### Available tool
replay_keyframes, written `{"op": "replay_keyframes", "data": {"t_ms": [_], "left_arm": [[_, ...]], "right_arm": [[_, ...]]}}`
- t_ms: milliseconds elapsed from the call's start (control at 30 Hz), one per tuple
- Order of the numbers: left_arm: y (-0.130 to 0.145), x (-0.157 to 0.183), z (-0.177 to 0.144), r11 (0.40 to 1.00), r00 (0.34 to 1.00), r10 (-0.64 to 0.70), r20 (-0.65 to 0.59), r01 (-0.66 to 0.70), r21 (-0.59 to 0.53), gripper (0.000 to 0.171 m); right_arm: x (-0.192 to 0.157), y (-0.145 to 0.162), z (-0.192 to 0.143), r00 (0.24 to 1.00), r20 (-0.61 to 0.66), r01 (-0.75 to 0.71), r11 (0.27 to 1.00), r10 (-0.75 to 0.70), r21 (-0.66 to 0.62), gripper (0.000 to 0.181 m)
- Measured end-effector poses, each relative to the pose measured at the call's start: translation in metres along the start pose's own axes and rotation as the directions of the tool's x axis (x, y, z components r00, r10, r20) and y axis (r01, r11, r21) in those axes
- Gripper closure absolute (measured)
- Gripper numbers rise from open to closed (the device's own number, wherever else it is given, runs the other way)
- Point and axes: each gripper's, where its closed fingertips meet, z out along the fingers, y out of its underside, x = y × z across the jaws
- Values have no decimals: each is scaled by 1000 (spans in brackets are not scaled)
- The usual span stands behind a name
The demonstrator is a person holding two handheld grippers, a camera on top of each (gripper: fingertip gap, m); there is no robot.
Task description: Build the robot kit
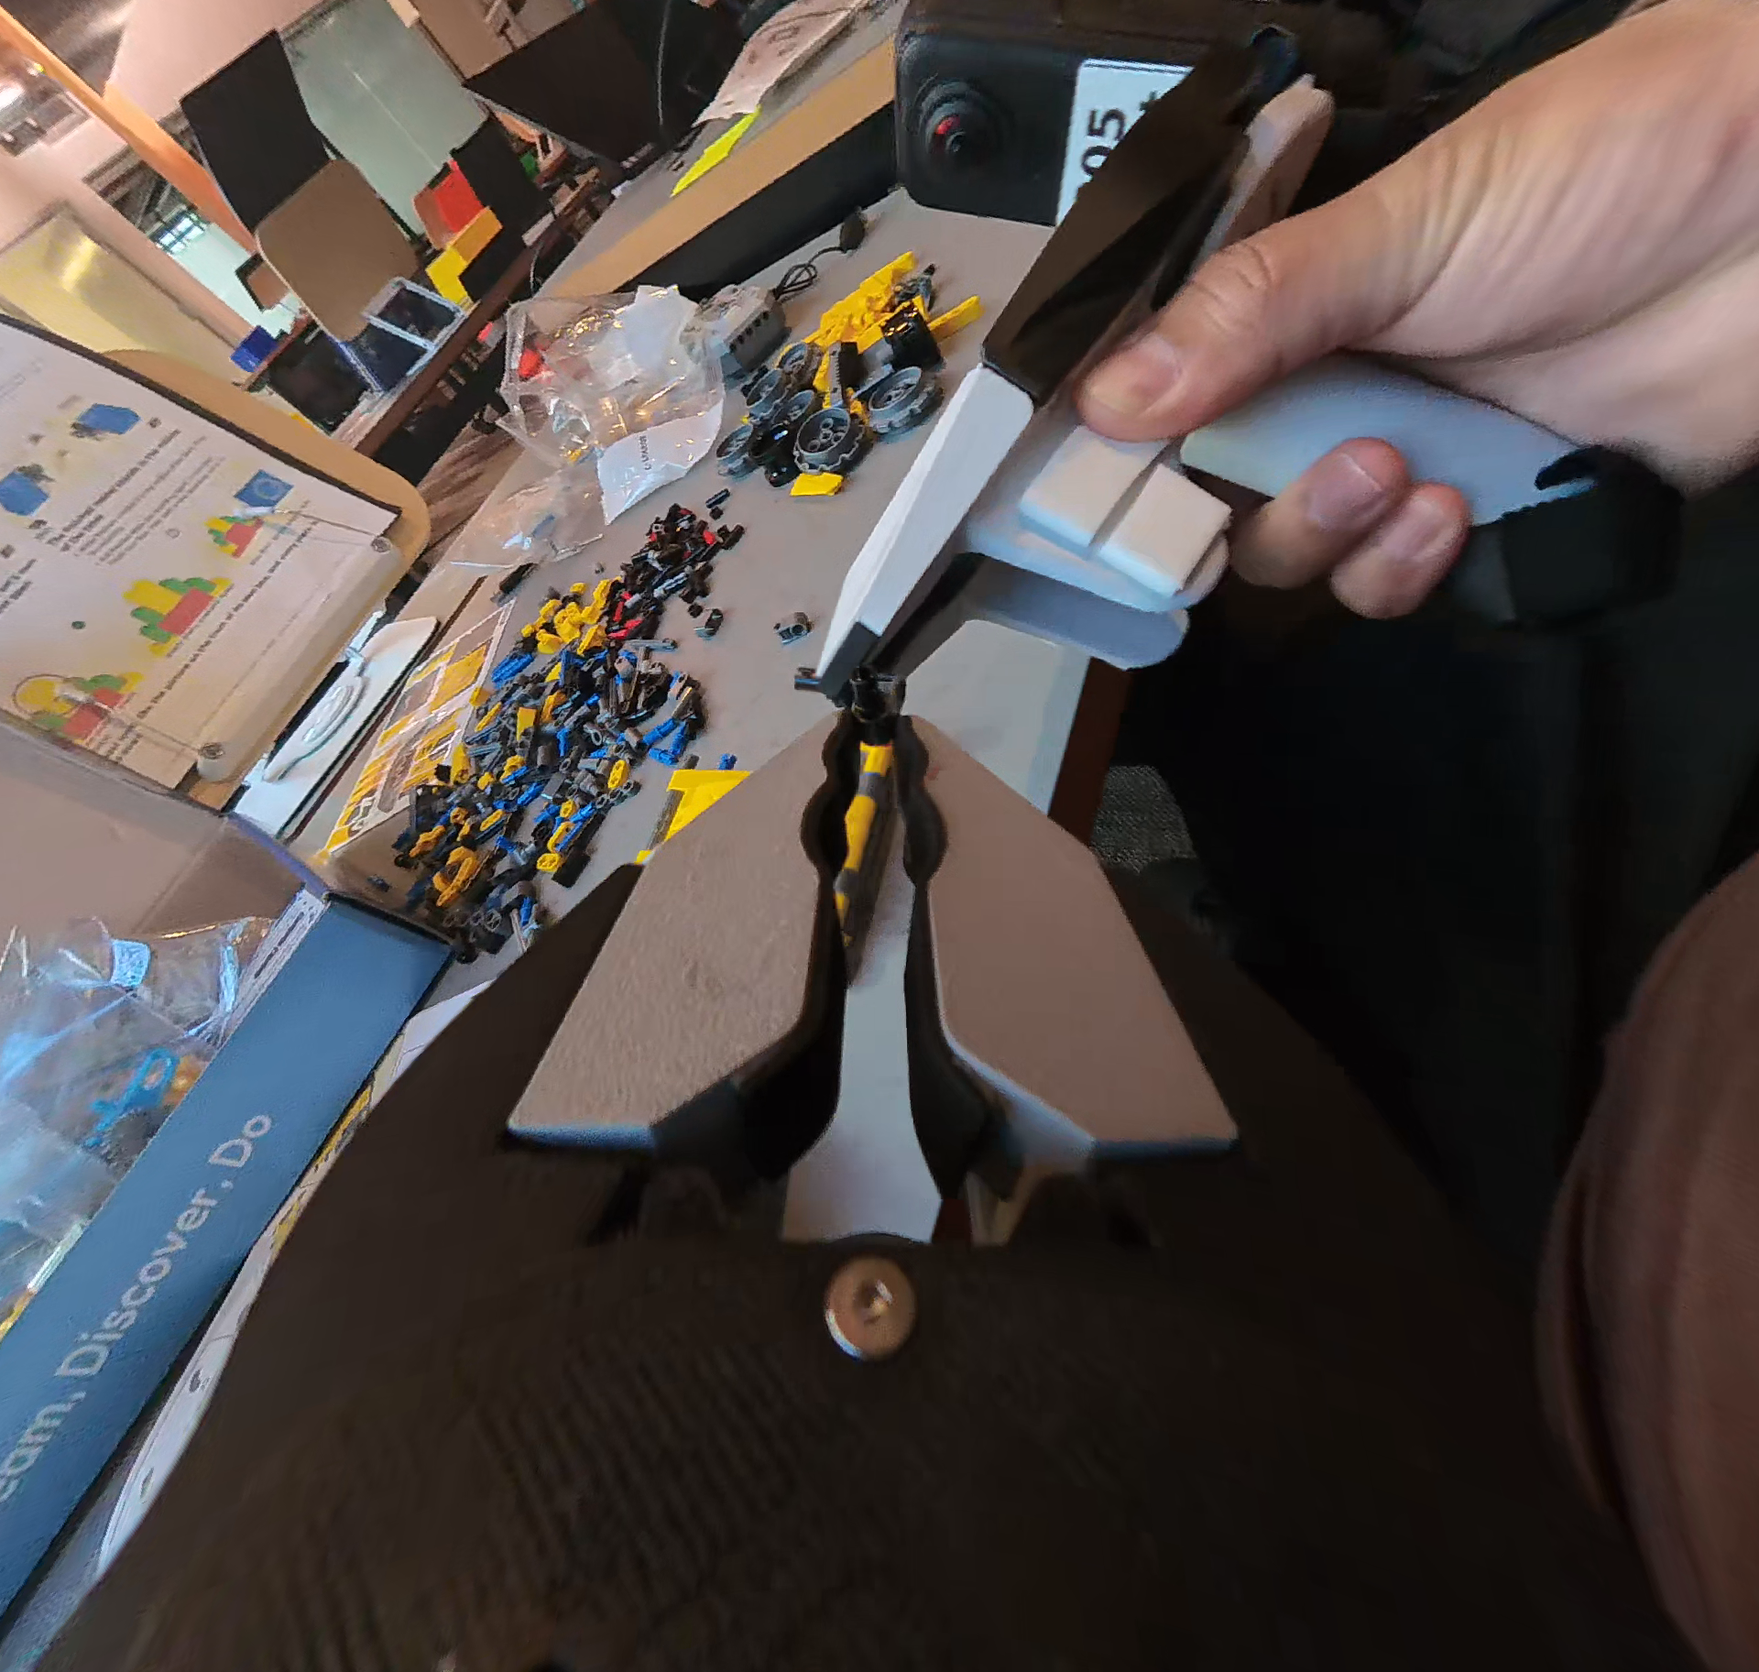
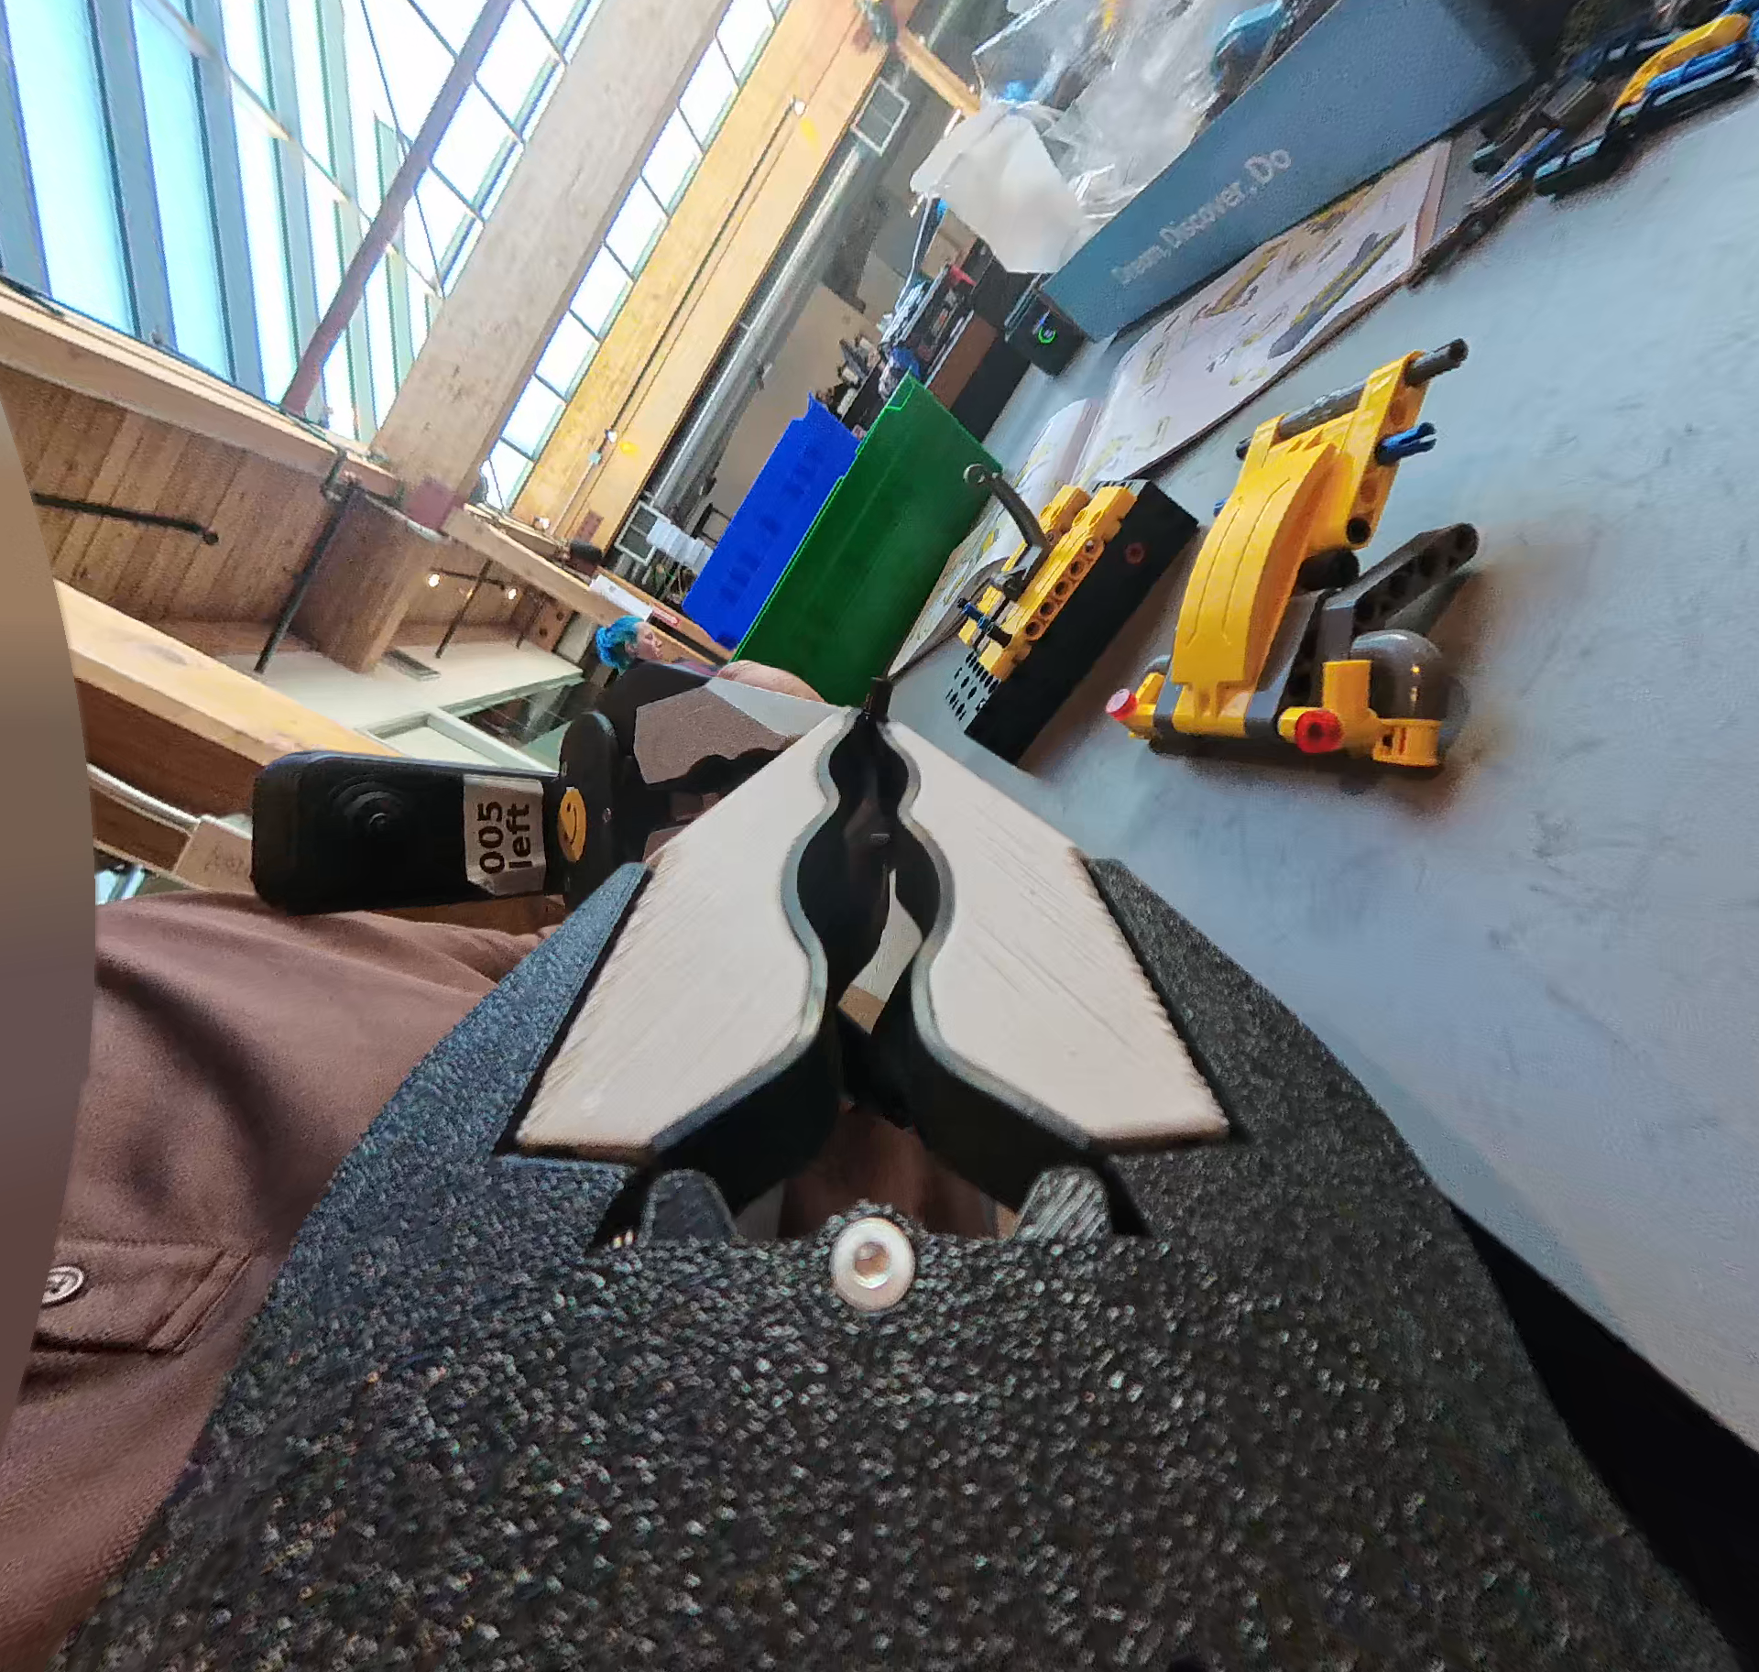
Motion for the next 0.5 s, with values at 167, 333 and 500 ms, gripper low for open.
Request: {"op": "replay_keyframes", "data": {"t_ms": [167, 333, 500], "left_arm": [[4, -6, -1, 1000, 1000, 5, 8, -5, 3, 167], [5, -9, -1, 999, 999, 31, 23, -31, 3, 167], [4, -11, -1, 1000, 999, 29, 34, -29, 2, 168]], "right_arm": [[2, -3, 6, 1000, 3, -23, 1000, 22, 22, 181], [3, -5, 8, 1000, 6, -16, 1000, 16, 21, 181], [3, -7, 10, 1000, 8, -3, 1000, 3, 21, 181]]}}
